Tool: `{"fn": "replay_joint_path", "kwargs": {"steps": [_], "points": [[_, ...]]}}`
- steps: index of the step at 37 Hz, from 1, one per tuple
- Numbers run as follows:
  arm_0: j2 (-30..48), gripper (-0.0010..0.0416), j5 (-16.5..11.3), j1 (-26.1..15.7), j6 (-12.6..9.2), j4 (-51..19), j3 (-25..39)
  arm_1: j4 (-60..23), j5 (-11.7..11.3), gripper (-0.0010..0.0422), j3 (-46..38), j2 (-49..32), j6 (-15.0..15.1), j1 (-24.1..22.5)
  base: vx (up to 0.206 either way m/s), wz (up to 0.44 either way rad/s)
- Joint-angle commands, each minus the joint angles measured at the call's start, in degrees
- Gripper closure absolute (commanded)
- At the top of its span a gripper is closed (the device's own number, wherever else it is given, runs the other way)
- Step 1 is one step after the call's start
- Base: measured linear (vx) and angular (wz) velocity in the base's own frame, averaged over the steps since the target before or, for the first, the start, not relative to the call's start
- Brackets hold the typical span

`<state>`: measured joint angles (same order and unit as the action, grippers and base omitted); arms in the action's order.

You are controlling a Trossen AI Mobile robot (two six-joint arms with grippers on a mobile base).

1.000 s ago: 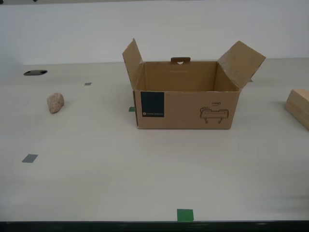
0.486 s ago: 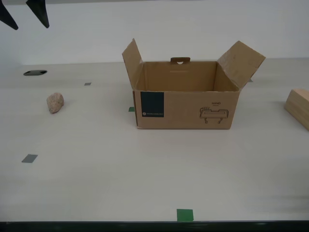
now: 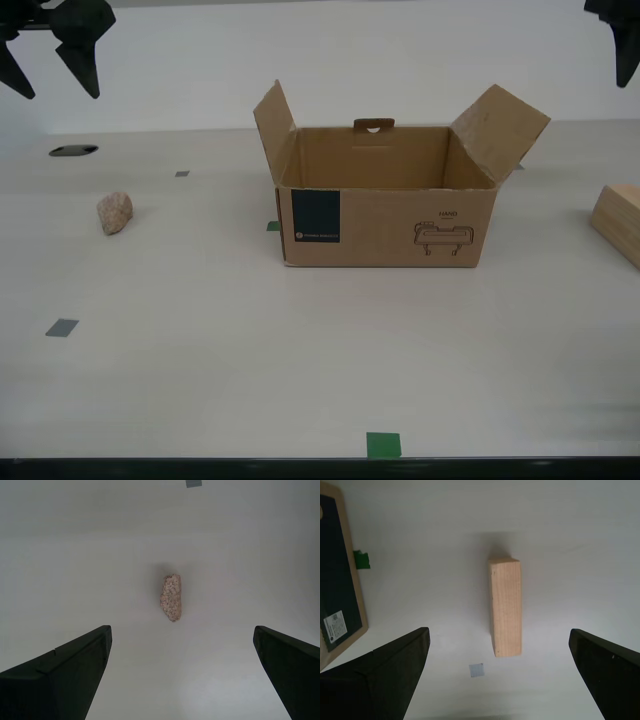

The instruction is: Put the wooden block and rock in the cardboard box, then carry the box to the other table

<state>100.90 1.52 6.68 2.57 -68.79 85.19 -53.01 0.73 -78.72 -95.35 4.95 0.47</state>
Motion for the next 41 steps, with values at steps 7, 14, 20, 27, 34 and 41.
{"fn": "replay_joint_path", "kwargs": {"steps": [7, 14, 20, 27, 34, 41], "points": [[0.0, 0.0016, 0.5, 0.0, 1.2, 6.8, -7.5, 0.2, 0.0, 0.0023, -0.2, 0.0, 0.2, 0.0, 0.000, 0.000], [0.0, 0.0017, 1.1, 0.1, 2.1, 9.1, -10.6, 2.2, -0.1, 0.0023, 0.1, 0.0, 0.2, 0.0, 0.000, 0.000], [0.0, 0.0016, 1.5, 0.2, 2.1, 12.0, -13.1, 2.4, -0.1, 0.0023, 0.1, 0.0, 0.0, 0.1, 0.000, 0.000], [0.0, 0.0016, 1.6, 0.2, 2.0, 15.0, -15.4, 3.0, -0.1, 0.0023, 0.1, 0.0, 0.0, 0.1, 0.000, 0.000], [0.0, 0.0019, 3.4, 0.2, 2.0, 17.9, -16.9, 3.7, -0.1, 0.0023, 0.0, -1.0, 0.0, 0.2, 0.000, 0.000], [0.0, 0.0031, 4.8, 0.9, 2.1, 18.0, -17.0, 3.5, -0.1, 0.0023, 0.0, -6.5, 0.1, 0.3, 0.000, 0.000]]}}
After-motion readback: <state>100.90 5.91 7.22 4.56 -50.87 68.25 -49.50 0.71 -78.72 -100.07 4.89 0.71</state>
